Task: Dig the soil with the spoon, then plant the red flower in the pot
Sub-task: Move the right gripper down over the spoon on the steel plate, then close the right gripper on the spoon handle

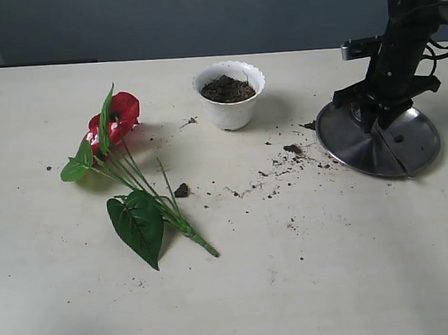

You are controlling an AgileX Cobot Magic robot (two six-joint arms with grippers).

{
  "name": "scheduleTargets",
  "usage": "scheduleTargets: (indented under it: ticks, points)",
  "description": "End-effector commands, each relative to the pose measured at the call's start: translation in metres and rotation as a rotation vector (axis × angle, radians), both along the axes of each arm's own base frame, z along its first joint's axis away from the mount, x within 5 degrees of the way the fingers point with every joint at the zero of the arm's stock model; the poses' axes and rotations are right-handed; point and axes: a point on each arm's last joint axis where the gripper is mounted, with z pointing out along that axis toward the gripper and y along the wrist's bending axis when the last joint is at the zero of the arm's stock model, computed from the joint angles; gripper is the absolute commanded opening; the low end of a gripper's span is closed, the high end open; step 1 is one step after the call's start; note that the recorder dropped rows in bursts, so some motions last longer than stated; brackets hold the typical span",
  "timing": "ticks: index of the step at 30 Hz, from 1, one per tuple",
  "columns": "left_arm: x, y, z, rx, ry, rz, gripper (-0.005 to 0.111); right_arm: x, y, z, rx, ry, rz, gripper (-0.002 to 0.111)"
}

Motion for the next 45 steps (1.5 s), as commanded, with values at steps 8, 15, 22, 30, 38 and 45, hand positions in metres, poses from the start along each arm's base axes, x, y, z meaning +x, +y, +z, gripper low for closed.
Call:
scheduleTargets:
  ticks: [8, 15, 22, 30, 38, 45]
  points:
    - [0.0001, -0.0001, -0.0004, 0.0, -0.011, -0.003, 0.0, 0.0071, -0.0003, -0.0004, 0.002, -0.057, 0.001, 0.033]
    - [0.0001, -0.0001, -0.0004, 0.0, -0.011, -0.003, 0.0, 0.0064, -0.0004, -0.0004, 0.001, -0.049, 0.001, 0.033]
    - [0.0001, -0.0001, -0.0004, 0.0, -0.011, -0.003, 0.0, 0.0034, -0.001, -0.0006, -0.005, -0.017, 0.0, 0.033]
    - [0.0001, -0.0001, -0.0004, 0.0, -0.011, -0.003, 0.0, 0.003, -0.0019, -0.0006, -0.015, -0.013, 0.005, 0.033]
    - [0.0001, -0.0001, -0.0004, 0.0, -0.011, -0.003, 0.0, 0.0042, -0.0014, -0.0006, -0.01, -0.026, 0.004, 0.033]
    - [0.0001, -0.0001, -0.0004, 0.0, -0.011, -0.003, 0.0, 0.0039, -0.0018, -0.0042, -0.016, -0.015, 0.005, 0.033]
